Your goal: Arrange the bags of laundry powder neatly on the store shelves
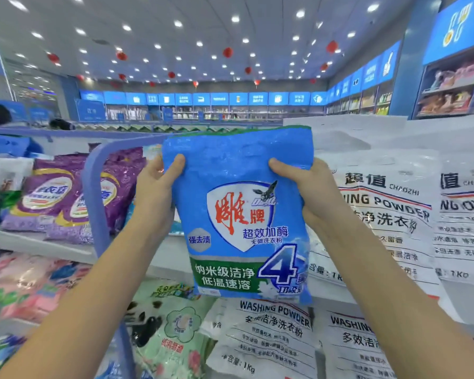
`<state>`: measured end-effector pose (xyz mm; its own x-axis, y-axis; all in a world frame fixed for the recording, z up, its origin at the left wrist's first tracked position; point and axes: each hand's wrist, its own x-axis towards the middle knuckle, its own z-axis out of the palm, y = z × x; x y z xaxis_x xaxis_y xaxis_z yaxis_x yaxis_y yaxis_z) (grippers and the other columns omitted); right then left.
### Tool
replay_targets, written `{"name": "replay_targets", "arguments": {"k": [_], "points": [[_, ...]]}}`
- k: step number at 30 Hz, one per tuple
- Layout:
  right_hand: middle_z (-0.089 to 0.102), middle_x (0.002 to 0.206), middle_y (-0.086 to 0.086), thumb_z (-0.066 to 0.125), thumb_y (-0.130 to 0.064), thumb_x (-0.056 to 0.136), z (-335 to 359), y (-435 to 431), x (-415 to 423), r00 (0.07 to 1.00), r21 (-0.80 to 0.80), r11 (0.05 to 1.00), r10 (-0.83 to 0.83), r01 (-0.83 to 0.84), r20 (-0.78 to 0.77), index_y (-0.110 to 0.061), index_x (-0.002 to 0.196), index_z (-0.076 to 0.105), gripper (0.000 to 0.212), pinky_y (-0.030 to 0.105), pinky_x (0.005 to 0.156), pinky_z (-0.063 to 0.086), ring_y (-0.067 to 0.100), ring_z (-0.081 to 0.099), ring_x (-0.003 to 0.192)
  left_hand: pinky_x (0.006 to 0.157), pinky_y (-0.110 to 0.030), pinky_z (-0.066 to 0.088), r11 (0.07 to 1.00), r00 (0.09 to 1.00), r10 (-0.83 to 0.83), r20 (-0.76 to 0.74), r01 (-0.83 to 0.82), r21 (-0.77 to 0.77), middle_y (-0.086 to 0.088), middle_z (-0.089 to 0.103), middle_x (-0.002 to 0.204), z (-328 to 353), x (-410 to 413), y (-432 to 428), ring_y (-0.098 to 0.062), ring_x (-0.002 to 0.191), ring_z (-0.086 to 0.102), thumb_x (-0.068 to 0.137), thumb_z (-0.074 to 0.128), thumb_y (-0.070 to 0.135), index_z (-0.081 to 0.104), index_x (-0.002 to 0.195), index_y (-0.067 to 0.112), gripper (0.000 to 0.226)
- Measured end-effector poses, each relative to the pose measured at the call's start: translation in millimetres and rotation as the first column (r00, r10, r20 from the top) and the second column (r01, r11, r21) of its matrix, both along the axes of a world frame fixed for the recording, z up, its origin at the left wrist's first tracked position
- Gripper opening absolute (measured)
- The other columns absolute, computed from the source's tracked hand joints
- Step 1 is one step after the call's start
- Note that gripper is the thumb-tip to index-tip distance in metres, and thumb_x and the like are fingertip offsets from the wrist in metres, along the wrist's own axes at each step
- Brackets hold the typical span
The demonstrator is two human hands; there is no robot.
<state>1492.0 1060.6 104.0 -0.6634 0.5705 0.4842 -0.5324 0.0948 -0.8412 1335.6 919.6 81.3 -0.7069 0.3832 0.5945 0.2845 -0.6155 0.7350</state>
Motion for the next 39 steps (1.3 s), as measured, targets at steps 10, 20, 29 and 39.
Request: {"name": "replay_targets", "arguments": {"k": [10, 20, 29, 39], "points": [[0.072, 0.068, -0.010, 0.059, 0.000, 0.085, 5.6, -47.2, -47.1, 0.988, -0.008, 0.990, 0.137, -0.138, -0.074, -0.015, 0.080, 0.065, 0.017, 0.022, 0.058, 0.056, 0.009, 0.070, 0.067, 0.088, -0.039, 0.054, 0.852, 0.967, -0.141, 0.212, 0.227, -0.471, 0.001, 0.072, 0.106, -117.0, -13.3, -54.9, -0.014, 0.095, 0.068, 0.041, 0.082, 0.064, 0.052, 0.119, 0.015, 0.097], [0.074, 0.077, 0.001, 0.065, -0.004, 0.083, 13.4, -117.1, -119.4, 0.988, 0.072, 0.988, 0.142, -0.137, -0.061, -0.019, 0.077, 0.066, 0.016, 0.038, 0.067, 0.057, 0.020, 0.071, 0.073, 0.085, -0.042, 0.053, 0.870, 0.933, 0.329, 0.146, -0.239, -0.431, 0.000, 0.071, 0.099, -110.1, -14.3, -159.6, -0.019, 0.090, 0.067, 0.060, 0.078, 0.052, 0.060, 0.099, 0.025, 0.050], [0.071, 0.078, -0.011, 0.066, -0.008, 0.083, -11.6, -216.8, -207.7, 0.941, 0.116, 0.934, 0.337, -0.337, 0.021, -0.022, 0.079, 0.066, 0.015, 0.036, 0.074, 0.056, 0.015, 0.068, 0.077, 0.052, -0.015, 0.049, 0.738, 0.733, 0.650, 0.198, -0.547, -0.395, 0.006, 0.073, 0.077, -120.0, -26.7, -267.5, -0.005, 0.064, 0.069, 0.085, 0.063, 0.017, 0.060, 0.097, 0.018, 0.012], [0.067, 0.100, -0.004, 0.058, -0.013, 0.088, -69.6, -303.2, -292.8, 0.860, 0.164, 0.844, 0.498, -0.510, 0.110, -0.025, 0.114, 0.047, 0.030, 0.016, 0.075, 0.050, -0.004, 0.063, 0.083, 0.056, -0.023, 0.053, 0.634, 0.562, 0.773, 0.295, -0.678, -0.372, -0.003, 0.074, 0.079, -137.6, -99.5, -379.2, -0.012, 0.065, 0.069, 0.081, 0.071, 0.020, 0.062, 0.092, 0.016, 0.015]]}}
